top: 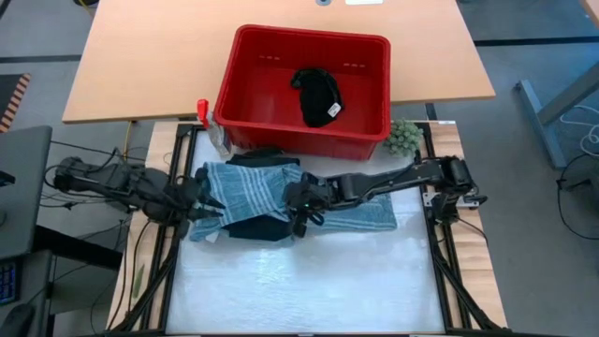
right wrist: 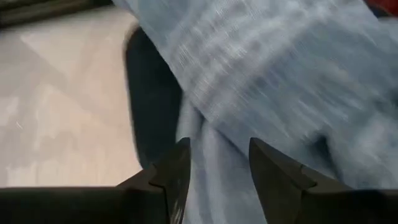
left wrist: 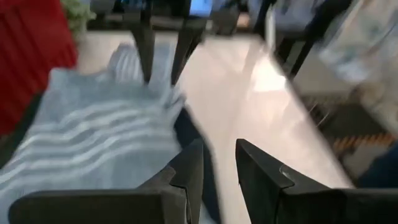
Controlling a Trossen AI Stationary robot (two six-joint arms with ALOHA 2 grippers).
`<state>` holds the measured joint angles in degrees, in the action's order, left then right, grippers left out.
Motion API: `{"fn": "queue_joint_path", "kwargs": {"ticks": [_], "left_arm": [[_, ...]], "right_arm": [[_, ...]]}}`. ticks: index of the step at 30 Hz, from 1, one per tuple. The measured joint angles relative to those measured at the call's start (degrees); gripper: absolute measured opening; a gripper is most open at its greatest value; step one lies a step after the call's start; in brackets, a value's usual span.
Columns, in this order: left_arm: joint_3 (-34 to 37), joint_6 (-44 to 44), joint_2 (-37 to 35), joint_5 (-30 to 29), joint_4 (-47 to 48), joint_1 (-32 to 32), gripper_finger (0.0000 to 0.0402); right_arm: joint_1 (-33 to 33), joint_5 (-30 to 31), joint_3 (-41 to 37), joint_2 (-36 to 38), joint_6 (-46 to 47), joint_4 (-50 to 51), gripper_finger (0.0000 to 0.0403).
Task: Fold laundry
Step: Fold the blue shirt from the red laundry bin
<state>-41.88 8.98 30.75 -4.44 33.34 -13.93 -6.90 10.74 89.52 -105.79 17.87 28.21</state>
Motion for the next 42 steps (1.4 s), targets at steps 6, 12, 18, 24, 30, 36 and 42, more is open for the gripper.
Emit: {"fn": "queue_joint_path", "kwargs": {"ticks": [6, 12, 18, 24, 30, 36, 42], "left_arm": [[-1.67, -2.46, 4.01, 2.21, 10.67, -0.42, 0.0107], [-1.04, -4.53, 7.21, 3.65, 13.58, -2.73, 0.0164], [-1.02, -7.26, 10.09, -1.30, 16.48, -4.68, 0.0202], [-1.02, -8.15, 14.56, -3.83, 16.64, -5.70, 0.0208], [-1.05, -7.06, 18.73, -6.94, 17.34, -5.70, 0.0181], [-3.68, -5.39, 18.96, -12.28, 24.35, -5.73, 0.0025], [-6.12, -3.98, 18.62, -13.36, 32.34, -5.75, 0.0002]], "right_arm": [[-1.42, 2.84, 0.08, -3.52, -1.18, -4.25, 0.0176], [-2.60, 7.71, 0.00, -6.82, 0.49, -4.06, 0.0164], [-4.05, 10.78, 0.00, -6.90, 1.58, -3.63, 0.0123], [-4.67, 11.60, 0.00, -6.54, -0.10, -3.04, 0.0075], [-5.03, 11.60, 0.00, -6.06, -0.46, -0.37, 0.0024], [-5.88, 9.96, 0.00, -4.45, -0.07, 4.62, 0.0024], [-5.90, 2.98, 0.00, -1.71, 0.06, 5.00, 0.0038]]}}
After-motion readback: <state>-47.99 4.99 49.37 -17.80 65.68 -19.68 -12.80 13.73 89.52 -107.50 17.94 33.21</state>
